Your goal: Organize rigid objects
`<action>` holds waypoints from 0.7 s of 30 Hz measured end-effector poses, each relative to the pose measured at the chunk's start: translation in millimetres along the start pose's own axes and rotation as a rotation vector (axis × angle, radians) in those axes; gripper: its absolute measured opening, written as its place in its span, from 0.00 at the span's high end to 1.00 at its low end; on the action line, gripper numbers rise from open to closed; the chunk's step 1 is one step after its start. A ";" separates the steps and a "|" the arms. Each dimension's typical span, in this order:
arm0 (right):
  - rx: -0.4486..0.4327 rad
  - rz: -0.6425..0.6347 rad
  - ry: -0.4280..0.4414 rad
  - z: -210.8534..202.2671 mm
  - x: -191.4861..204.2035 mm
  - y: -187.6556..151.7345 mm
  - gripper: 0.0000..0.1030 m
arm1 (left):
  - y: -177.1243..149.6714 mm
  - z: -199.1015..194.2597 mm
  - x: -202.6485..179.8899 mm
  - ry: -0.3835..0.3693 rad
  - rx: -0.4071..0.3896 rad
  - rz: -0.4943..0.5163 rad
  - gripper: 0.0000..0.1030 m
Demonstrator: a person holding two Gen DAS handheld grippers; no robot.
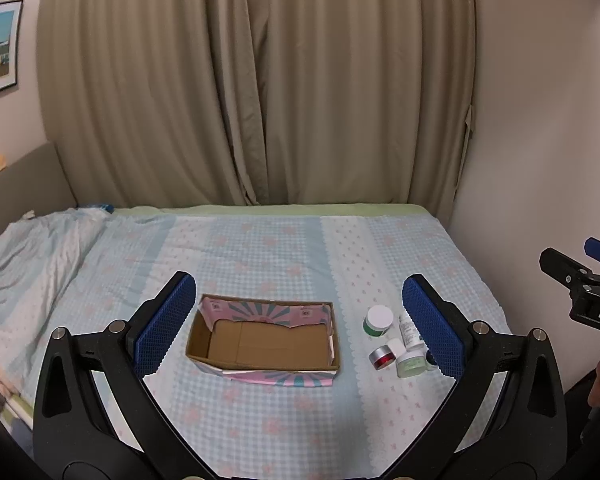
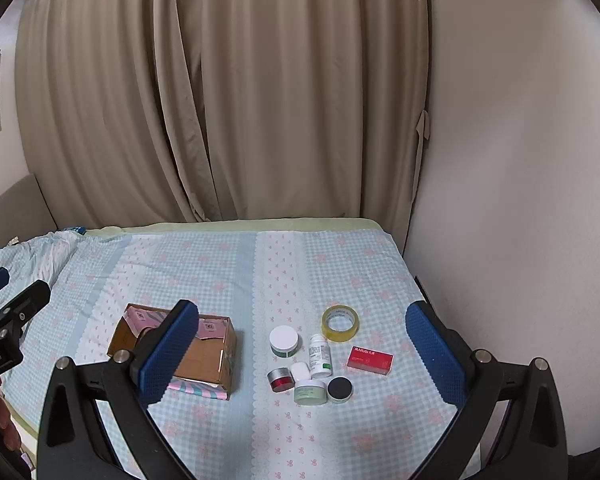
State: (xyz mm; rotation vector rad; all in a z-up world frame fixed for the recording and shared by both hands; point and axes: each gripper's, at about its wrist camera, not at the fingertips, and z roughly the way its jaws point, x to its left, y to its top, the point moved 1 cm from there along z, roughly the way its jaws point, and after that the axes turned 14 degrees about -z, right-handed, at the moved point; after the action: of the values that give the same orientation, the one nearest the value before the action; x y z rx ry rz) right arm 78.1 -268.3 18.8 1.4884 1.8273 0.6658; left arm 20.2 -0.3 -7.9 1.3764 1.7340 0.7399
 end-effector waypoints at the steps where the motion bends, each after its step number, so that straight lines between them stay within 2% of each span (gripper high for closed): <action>1: 0.000 0.000 0.000 -0.1 0.2 0.4 0.00 | -0.4 -0.1 -0.4 -0.002 0.001 0.001 0.01; 21: 0.007 0.013 -0.010 -4.3 4.7 4.8 0.00 | -1.1 1.5 -0.1 -0.013 0.002 0.001 0.01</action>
State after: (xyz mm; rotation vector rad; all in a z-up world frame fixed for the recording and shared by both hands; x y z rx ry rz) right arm 77.3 -262.6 24.2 1.5075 1.8154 0.6574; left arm 20.9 -0.7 -9.6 1.3809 1.7245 0.7278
